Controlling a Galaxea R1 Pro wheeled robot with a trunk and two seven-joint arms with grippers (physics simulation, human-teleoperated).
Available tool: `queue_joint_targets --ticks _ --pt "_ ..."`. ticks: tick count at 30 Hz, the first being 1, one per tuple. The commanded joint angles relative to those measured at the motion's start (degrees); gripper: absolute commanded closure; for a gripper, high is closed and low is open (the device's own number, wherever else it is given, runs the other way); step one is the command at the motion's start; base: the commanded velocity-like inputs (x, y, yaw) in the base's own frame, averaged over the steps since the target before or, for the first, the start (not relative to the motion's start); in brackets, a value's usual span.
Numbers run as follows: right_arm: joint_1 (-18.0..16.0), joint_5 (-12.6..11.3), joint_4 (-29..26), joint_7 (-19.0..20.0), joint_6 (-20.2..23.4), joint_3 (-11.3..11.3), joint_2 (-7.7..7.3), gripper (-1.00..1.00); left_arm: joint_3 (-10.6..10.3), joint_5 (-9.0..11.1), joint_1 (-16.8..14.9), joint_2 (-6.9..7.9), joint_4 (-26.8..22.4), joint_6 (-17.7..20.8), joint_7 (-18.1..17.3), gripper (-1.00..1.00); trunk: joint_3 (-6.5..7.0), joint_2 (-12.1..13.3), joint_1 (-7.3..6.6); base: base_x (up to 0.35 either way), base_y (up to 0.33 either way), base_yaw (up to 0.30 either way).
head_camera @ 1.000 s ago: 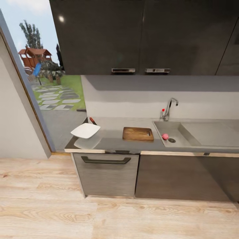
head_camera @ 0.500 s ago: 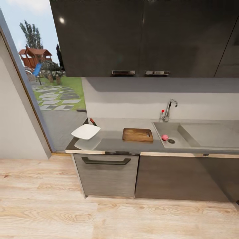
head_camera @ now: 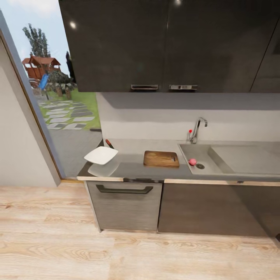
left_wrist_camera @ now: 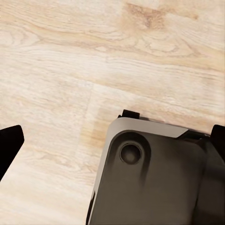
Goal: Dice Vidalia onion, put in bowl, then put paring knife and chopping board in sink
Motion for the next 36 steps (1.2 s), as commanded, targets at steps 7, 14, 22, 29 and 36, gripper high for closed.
queue_joint_targets --ticks 7,14,22,29,36 --pt "0.0 0.5 0.1 -0.6 -0.1 -0.2 0.58 -1.00 0.0 0.4 0.0 -0.02 -0.1 -0.1 0.0 -1.00 1.19 2.8 -1.52 0.000 0.000 0.000" --pt "0.0 0.6 0.1 -0.4 -0.1 -0.2 0.84 -1.00 0.0 0.4 0.0 -0.02 -0.1 -0.1 0.1 -1.00 2.44 5.6 -3.06 0.000 0.000 0.000" --pt "0.0 0.6 0.1 -0.6 -0.1 -0.2 0.84 -1.00 0.0 0.4 0.0 -0.02 -0.1 -0.1 0.1 -1.00 3.88 8.8 -4.82 0.000 0.000 0.000" --pt "0.0 0.7 0.1 -0.7 -0.1 -0.3 0.43 -1.00 -0.2 0.4 0.0 -0.61 -0.1 -0.1 0.1 -1.00 5.14 11.6 -6.36 0.000 0.000 0.000" --pt "0.0 0.7 0.1 -0.7 -0.1 -0.3 0.49 -1.00 -0.3 0.4 0.0 -0.63 -0.1 -0.1 0.0 -1.00 5.67 12.8 -7.02 0.000 0.000 0.000"
